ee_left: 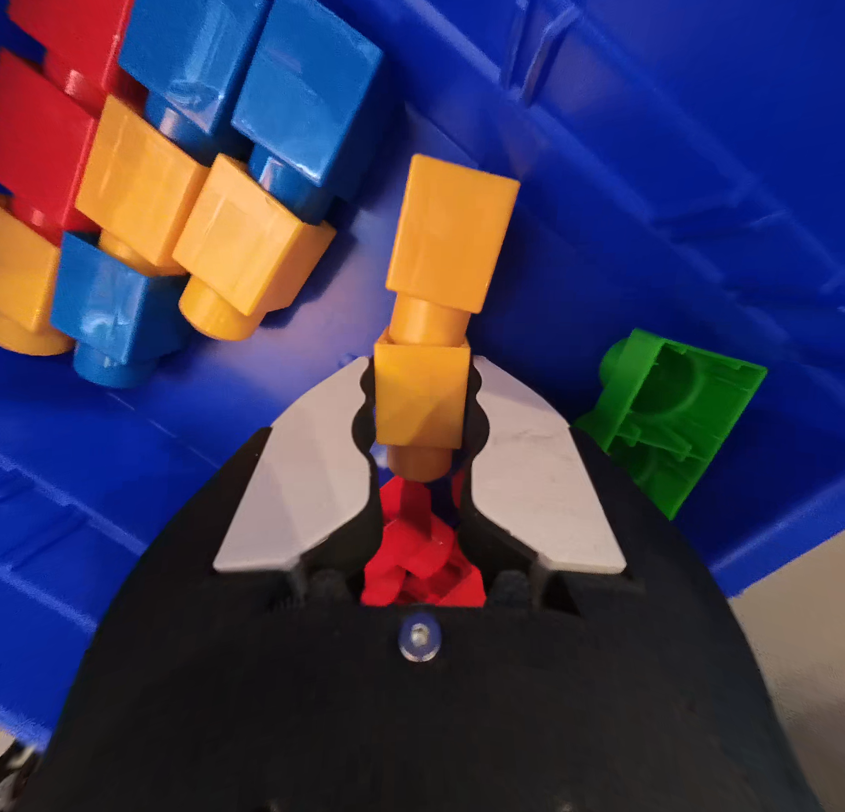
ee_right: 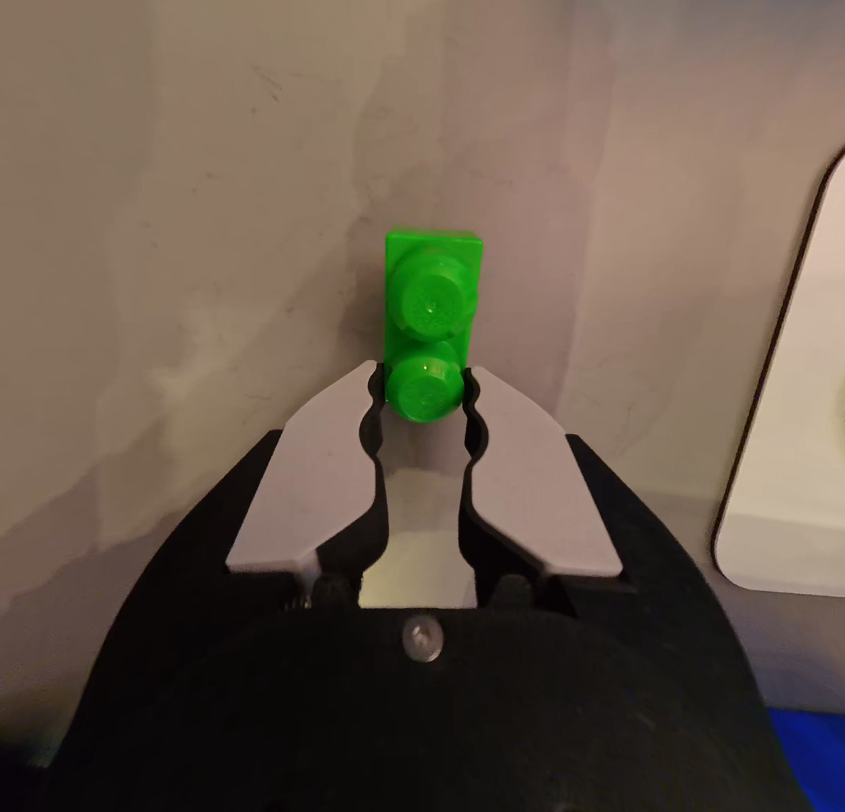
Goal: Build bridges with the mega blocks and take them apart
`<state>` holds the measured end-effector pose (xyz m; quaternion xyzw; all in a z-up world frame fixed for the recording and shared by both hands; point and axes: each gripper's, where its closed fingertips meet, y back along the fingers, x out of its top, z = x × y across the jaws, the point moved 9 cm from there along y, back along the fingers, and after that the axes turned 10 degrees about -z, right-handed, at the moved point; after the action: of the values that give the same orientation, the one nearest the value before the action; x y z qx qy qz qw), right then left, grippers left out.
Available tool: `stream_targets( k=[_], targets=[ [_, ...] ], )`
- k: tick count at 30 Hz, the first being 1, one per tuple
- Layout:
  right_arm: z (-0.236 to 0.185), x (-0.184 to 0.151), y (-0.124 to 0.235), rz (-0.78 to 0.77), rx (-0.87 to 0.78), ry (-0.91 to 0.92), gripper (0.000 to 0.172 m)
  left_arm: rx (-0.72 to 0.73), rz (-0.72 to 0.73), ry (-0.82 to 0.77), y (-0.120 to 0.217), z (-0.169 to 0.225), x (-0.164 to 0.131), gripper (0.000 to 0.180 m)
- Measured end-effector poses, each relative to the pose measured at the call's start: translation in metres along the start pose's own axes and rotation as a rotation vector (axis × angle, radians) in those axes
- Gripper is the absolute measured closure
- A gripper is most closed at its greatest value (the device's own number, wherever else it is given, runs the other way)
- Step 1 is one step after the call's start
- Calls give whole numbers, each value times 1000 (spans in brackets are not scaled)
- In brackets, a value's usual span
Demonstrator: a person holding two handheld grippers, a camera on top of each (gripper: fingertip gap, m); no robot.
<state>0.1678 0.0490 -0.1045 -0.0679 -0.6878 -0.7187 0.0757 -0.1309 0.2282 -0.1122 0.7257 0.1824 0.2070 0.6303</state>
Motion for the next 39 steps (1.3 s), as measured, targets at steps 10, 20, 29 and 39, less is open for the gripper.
stream_targets(
  k=[10, 20, 29, 39],
  targets=[
    [-4, -2, -4, -72, 10, 15, 139, 113, 233, 30, 77, 24, -35, 144],
    [-9, 1, -6, -73, 49, 47, 139, -172, 330, -247, 85, 193, -31, 144],
    [-13, 2, -6, -52, 76, 75, 139, -232, 199, -359, 27, 240, 12, 144],
    [-15, 3, -7, -40, 90, 88, 139, -264, 254, -341, 30, 243, 8, 134]
  ],
)
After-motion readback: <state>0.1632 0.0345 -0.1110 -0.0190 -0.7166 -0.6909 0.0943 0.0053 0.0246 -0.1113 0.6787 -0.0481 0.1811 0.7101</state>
